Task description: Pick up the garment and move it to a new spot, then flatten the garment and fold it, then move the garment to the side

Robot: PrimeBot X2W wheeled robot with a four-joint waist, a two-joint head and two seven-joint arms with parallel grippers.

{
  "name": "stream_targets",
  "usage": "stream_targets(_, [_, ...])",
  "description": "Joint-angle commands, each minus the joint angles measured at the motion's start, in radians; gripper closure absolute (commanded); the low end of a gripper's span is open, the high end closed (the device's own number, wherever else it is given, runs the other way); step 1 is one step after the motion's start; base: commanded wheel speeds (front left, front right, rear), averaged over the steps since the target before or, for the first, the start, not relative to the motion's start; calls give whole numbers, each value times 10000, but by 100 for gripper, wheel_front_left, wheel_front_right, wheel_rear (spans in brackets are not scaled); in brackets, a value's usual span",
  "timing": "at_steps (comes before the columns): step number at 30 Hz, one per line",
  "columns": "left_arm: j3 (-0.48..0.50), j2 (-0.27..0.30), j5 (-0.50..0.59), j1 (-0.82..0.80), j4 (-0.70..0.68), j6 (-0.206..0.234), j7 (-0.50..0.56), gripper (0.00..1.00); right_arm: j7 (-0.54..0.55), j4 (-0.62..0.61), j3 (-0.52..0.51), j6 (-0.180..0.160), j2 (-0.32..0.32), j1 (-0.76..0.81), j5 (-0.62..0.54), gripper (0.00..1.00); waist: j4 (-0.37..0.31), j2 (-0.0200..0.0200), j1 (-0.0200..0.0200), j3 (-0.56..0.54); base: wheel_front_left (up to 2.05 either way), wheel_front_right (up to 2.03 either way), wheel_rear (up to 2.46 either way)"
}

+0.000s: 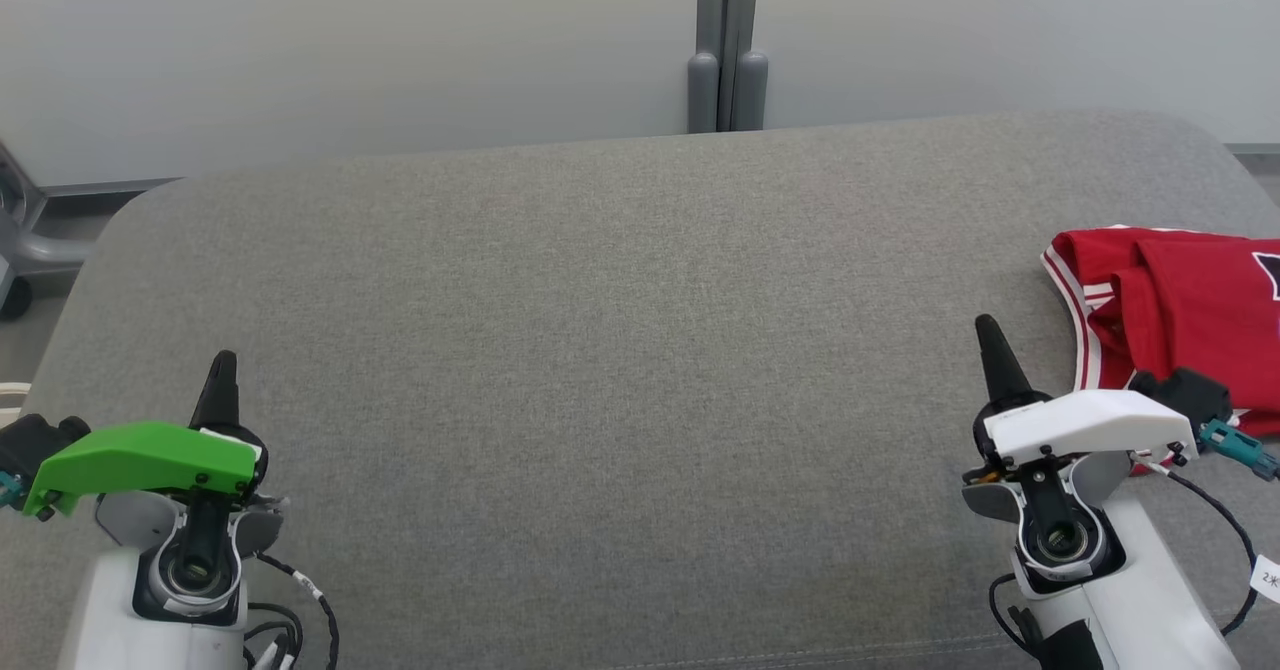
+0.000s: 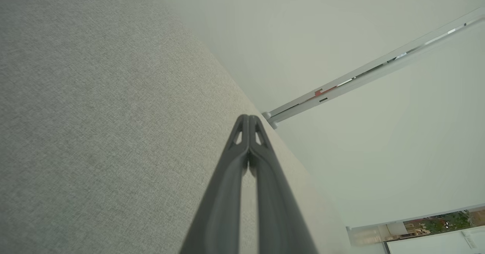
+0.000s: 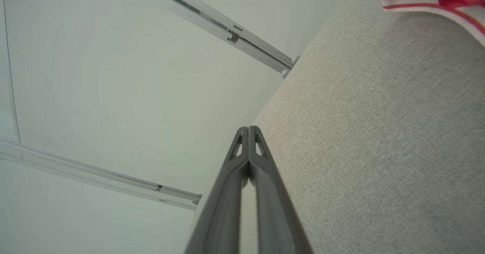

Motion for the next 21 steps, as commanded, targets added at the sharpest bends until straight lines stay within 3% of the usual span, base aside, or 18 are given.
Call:
stream_targets(1, [163,18,-273,-434,64,-103,52,100,50,67,-5,5,-55,-378,297,100,-1,0,0,19,0,0,0])
stream_targets(21, [870,-251,-1839,-1382,989,-560,524,100,158,1113,47,4,-61,-1412,2311,100,-15,0,0,254,0,0,0])
